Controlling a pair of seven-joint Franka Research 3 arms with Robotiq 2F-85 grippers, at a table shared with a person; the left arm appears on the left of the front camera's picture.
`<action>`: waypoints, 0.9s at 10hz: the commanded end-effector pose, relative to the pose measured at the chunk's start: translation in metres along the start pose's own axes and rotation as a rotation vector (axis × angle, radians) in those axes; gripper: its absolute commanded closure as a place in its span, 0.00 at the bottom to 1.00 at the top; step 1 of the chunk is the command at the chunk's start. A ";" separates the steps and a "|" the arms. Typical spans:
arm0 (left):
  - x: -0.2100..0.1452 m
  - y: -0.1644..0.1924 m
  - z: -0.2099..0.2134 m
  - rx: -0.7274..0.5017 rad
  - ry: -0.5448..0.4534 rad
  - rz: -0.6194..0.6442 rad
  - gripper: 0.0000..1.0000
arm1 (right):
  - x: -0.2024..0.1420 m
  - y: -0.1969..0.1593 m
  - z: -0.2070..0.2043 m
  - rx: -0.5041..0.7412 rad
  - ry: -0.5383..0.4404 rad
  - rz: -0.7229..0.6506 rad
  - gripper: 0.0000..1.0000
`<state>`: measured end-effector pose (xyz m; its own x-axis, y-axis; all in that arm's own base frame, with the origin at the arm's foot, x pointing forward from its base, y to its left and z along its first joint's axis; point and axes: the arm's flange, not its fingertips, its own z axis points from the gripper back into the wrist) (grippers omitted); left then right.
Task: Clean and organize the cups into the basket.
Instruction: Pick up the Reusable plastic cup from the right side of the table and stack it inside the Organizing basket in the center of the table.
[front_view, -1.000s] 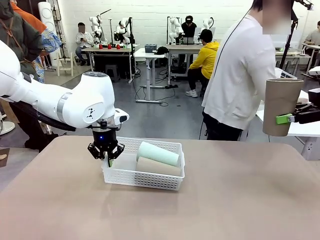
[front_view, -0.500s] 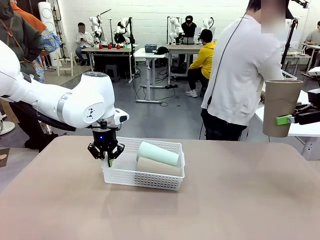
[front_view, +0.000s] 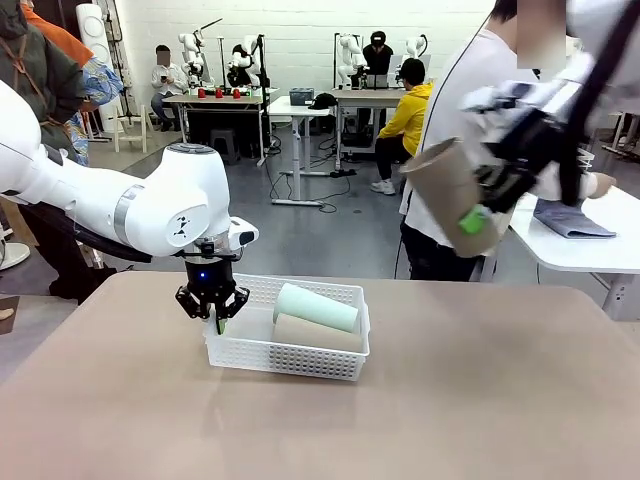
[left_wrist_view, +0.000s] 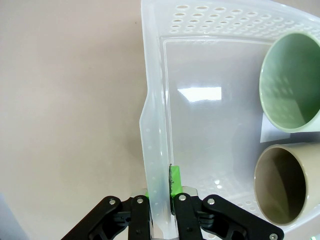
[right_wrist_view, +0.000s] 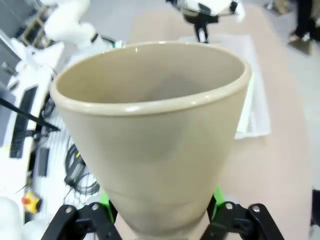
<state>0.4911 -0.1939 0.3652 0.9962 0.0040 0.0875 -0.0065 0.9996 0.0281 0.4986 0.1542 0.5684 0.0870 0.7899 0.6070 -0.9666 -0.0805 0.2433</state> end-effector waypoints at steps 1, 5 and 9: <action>0.001 0.000 0.003 -0.002 -0.007 0.002 1.00 | 0.040 -0.052 -0.017 0.109 0.185 0.009 0.19; 0.001 0.000 0.003 -0.002 -0.007 0.002 1.00 | 0.114 -0.102 -0.113 0.111 0.370 0.050 0.19; 0.001 0.000 0.003 -0.002 -0.007 0.002 1.00 | 0.101 -0.108 -0.180 -0.115 0.448 0.017 0.19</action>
<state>0.4912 -0.1937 0.3651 0.9962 0.0043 0.0873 -0.0068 0.9996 0.0281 0.5817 0.3553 0.4755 -0.0641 0.9626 0.2634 -0.9765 -0.1149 0.1825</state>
